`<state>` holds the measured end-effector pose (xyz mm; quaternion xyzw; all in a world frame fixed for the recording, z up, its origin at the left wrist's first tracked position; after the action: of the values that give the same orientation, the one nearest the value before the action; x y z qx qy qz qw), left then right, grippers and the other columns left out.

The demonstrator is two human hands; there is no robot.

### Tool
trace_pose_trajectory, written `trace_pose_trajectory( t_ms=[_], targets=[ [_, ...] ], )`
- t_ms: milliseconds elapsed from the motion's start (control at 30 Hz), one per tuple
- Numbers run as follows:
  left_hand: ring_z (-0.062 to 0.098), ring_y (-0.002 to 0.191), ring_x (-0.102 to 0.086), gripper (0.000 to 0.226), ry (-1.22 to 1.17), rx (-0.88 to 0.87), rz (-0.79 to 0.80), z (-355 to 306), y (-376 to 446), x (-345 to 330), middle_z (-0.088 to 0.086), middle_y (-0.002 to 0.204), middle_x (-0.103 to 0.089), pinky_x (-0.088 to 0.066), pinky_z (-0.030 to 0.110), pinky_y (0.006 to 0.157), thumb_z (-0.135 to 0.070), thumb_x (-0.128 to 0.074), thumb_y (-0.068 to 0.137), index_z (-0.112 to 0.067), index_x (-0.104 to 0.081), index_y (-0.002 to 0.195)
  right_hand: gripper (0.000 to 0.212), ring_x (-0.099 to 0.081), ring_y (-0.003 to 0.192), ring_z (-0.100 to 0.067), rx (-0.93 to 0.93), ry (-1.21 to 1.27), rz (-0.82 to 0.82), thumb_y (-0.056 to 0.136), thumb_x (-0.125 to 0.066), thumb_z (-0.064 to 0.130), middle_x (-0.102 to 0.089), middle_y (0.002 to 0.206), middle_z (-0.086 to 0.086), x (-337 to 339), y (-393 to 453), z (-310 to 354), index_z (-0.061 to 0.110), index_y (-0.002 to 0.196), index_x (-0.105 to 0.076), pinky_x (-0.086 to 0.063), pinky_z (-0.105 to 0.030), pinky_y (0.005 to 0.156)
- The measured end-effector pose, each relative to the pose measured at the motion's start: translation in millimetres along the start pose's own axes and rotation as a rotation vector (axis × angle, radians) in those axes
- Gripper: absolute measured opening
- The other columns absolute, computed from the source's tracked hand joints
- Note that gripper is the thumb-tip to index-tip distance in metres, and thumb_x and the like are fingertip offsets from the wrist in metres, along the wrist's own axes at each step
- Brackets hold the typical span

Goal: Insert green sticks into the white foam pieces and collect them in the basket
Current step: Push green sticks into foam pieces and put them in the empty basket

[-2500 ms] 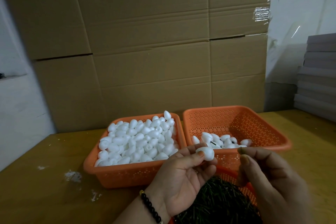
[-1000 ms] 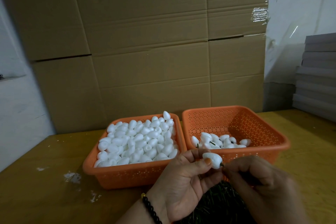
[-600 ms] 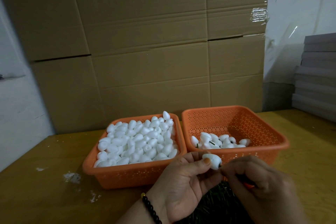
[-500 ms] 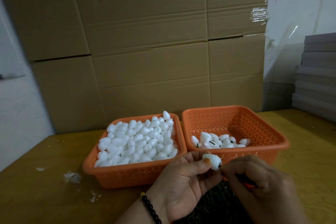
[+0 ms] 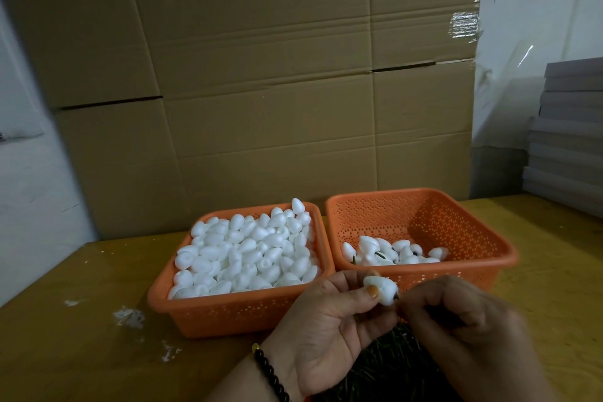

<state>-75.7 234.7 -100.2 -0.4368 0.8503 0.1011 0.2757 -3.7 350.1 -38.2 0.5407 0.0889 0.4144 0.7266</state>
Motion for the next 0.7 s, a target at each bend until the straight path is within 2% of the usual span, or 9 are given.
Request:
trace_pose_trajectory(
  t_ms=[133, 267, 433, 700],
  targets=[
    [0.024, 0.076, -0.070, 0.018, -0.012, 0.008, -0.007, 0, 0, 0, 0.021, 0.092, -0.069, -0.058, 0.030, 0.061, 0.006, -0.065, 0.073, 0.001, -0.069, 0.090, 0.009, -0.063, 0.065, 0.005, -0.041, 0.033, 0.001, 0.065, -0.074, 0.012, -0.067, 0.072, 0.017, 0, -1, -4, 0.020, 0.068, -0.070, -0.046, -0.007, 0.056],
    [0.025, 0.076, -0.070, 0.021, -0.049, 0.005, -0.018, 0, 1, 0, 0.021, 0.093, -0.069, -0.058, 0.030, 0.060, 0.007, -0.066, 0.072, 0.003, -0.067, 0.093, 0.016, -0.066, 0.073, 0.007, -0.122, 0.085, -0.006, 0.072, -0.082, 0.022, -0.070, 0.080, 0.019, -1, -2, -12, 0.027, 0.084, -0.072, -0.050, -0.009, 0.064],
    [0.026, 0.079, -0.069, 0.027, -0.089, 0.010, -0.019, 3, 3, 2, 0.022, 0.098, -0.068, -0.059, 0.031, 0.060, 0.007, -0.064, 0.075, 0.001, -0.066, 0.101, 0.026, -0.067, 0.076, 0.006, -0.172, 0.126, 0.062, 0.066, -0.071, 0.031, -0.070, 0.082, 0.020, -6, -1, -11, 0.033, 0.092, -0.069, -0.052, -0.010, 0.066],
    [0.025, 0.079, -0.070, 0.020, -0.135, 0.019, 0.003, 3, 2, 1, 0.022, 0.100, -0.068, -0.059, 0.031, 0.061, 0.004, -0.064, 0.079, -0.001, -0.071, 0.096, 0.033, -0.067, 0.075, 0.005, -0.217, 0.153, 0.078, 0.063, -0.081, 0.015, -0.070, 0.082, 0.020, -7, -5, -14, 0.027, 0.091, -0.071, -0.051, -0.008, 0.067]
  ],
)
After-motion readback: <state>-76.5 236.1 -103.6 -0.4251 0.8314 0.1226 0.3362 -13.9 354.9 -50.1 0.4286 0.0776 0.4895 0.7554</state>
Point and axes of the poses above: each hand's wrist, its own y-axis towards the middle knuckle, its own x-axis out of the back of the hand, z = x × y, the point moved 9 cm from there along y, towards the middle knuckle
